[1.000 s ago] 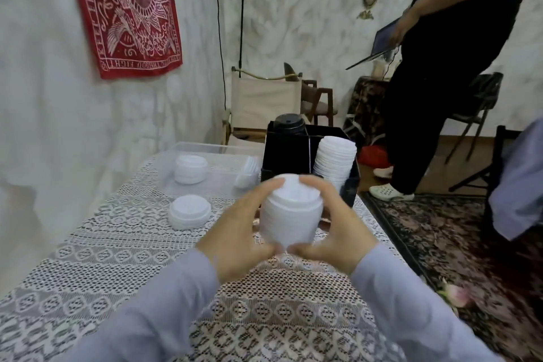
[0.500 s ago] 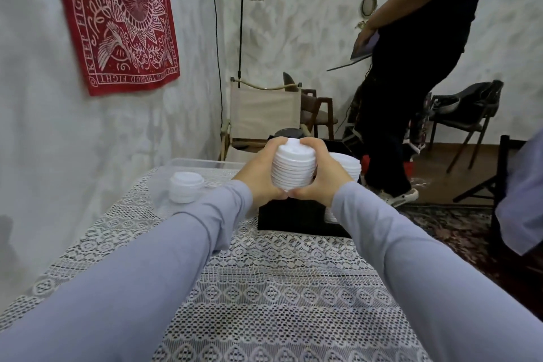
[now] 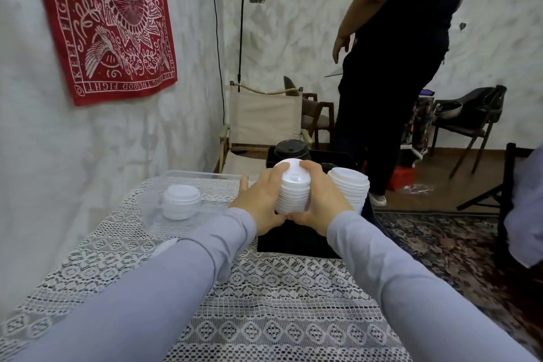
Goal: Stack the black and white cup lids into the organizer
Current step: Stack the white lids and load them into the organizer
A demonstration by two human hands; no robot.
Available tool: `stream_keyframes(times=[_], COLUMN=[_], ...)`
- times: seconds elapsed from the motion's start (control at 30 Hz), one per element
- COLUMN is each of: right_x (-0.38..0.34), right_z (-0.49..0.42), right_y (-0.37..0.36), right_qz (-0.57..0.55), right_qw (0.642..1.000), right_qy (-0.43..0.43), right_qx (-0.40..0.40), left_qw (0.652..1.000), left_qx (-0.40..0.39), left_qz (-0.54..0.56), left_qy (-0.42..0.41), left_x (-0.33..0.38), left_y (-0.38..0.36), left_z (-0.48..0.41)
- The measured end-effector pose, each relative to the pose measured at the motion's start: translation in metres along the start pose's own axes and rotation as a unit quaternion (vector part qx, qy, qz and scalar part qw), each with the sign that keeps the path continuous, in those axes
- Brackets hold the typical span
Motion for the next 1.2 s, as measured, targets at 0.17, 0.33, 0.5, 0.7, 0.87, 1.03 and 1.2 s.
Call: stream_keyframes(times=[0.17,0.33,0.5,0.7,0.87,1.03,1.2], right_x=[-0.004,-0.006,-0.007,-0.006,-0.004,-0.001,0.005], right_z=[0.003,0.002,0.002,-0.001,-0.004,-0.01,-0.008], right_y=[-0.005,-0.008,-0.01,-0.015,-0.017,-0.024,-0.034], right_qz=[0.058,0.112,0.174,0.287,0.326,0.332,0.332], right_qw=[0.997,0.992,0.984,0.958,0.945,0.942,0.937], right_qy=[0.035,0.044,0.038,0.006,-0.015,-0.026,-0.045], right_qx=[0.029,0.041,0.027,0.0,-0.02,-0.048,-0.095], left_qw=[0.998,0.995,0.987,0.984,0.982,0.977,0.977], left_qx=[0.012,0.031,0.019,0.018,-0.011,-0.051,-0.075], left_qz=[-0.049,-0.088,-0.16,-0.172,-0.178,-0.184,-0.172], left_qy=[-0.026,-0.03,-0.015,0.04,0.069,0.095,0.103], left_x=[0.005,0.007,0.007,0.01,0.012,0.015,0.014], left_y=[-0.008,-0.012,-0.018,-0.018,-0.02,-0.023,-0.026], left_z=[-0.001,-0.004,-0.006,-0.011,-0.018,-0.02,-0.018])
Point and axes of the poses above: each hand's wrist, its own z-axis away from the middle knuckle, its own y-axis out of the back of the hand, x = y × z, the point moved 9 cm from there along -z, towards the middle knuckle, and after that the axes turned 5 degrees about y, right-handed, at the moved point
